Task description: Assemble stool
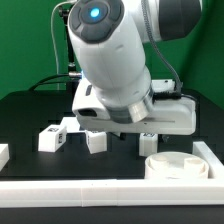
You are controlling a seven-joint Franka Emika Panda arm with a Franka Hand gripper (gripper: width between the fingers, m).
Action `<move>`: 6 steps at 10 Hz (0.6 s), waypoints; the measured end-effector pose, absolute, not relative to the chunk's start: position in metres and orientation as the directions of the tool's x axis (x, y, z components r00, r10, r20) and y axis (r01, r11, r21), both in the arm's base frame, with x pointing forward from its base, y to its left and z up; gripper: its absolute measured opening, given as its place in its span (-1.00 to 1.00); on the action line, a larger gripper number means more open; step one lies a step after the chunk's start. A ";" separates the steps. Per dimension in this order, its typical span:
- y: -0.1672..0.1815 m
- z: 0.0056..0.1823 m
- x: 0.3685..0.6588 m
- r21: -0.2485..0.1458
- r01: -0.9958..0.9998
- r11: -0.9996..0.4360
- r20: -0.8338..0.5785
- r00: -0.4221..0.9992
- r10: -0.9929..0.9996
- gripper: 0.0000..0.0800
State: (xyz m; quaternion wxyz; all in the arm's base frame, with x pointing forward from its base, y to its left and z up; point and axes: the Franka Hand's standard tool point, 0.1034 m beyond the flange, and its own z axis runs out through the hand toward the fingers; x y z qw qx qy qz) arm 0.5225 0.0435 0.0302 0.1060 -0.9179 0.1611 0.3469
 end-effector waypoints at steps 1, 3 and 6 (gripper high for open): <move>0.047 0.032 0.519 -0.087 -0.357 -0.930 -0.726 0.662 -0.186 0.62; 0.046 0.025 0.520 -0.113 -0.338 -0.934 -0.777 0.616 -0.128 0.62; 0.046 0.019 0.521 -0.113 -0.335 -0.935 -0.810 0.576 -0.109 0.62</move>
Offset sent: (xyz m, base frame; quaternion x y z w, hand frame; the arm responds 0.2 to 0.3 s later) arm 0.0000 0.0000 0.0000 0.0000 -0.1938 0.0000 0.9810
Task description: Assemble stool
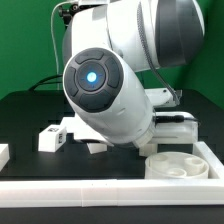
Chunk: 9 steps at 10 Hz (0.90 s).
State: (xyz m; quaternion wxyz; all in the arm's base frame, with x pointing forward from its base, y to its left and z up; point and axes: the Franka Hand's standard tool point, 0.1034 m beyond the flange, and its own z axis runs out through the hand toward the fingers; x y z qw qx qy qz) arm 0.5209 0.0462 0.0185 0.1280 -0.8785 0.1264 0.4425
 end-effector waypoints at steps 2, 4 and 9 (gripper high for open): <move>0.051 0.010 0.515 -0.082 -0.348 -0.934 -0.821 0.555 -0.135 0.62; 0.054 0.005 0.512 -0.080 -0.344 -0.935 -0.821 0.555 -0.134 0.62; 0.056 0.004 0.514 -0.087 -0.337 -0.937 -0.813 0.568 -0.129 -0.18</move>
Offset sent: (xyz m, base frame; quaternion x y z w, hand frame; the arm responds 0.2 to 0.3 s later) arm -0.0141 0.0023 -0.0159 -0.0132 -0.0030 0.0296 0.9995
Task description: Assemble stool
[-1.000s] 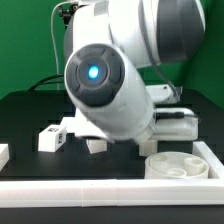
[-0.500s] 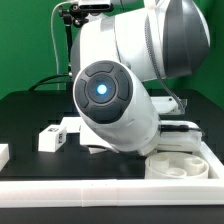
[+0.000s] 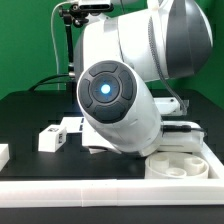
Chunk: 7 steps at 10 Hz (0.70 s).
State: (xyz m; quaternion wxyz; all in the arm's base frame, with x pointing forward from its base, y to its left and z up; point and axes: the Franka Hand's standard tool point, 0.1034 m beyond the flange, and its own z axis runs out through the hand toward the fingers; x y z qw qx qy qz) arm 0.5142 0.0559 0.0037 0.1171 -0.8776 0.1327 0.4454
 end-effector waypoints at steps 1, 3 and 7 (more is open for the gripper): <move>0.056 0.004 0.514 -0.088 -0.336 -0.938 -0.813 0.569 -0.128 -0.18; 0.057 0.006 0.516 -0.092 -0.332 -0.939 -0.810 0.574 -0.124 -0.18; 0.060 0.062 0.537 -0.118 -0.308 -0.944 -0.784 0.613 -0.102 -0.18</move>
Offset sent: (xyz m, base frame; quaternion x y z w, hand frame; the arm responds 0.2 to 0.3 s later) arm 0.0002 0.0053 0.0202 -0.0083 0.0041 -0.0197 0.9998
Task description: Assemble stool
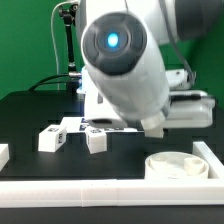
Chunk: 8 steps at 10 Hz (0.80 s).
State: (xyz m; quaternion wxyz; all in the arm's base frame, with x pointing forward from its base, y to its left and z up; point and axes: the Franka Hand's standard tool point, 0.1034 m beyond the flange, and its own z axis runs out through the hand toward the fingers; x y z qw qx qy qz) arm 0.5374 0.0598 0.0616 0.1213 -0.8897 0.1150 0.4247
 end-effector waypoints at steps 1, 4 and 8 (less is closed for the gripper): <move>0.060 0.068 0.542 -0.124 -0.304 -0.945 -0.773 0.626 -0.100 -0.18; 0.061 0.065 0.549 -0.129 -0.307 -0.943 -0.737 0.666 -0.116 -0.18; 0.058 0.081 0.577 -0.147 -0.317 -0.937 -0.581 0.794 -0.178 -0.18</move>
Offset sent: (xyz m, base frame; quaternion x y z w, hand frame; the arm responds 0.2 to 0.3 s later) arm 0.0000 0.0000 0.0000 0.0000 0.0000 0.0000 1.0000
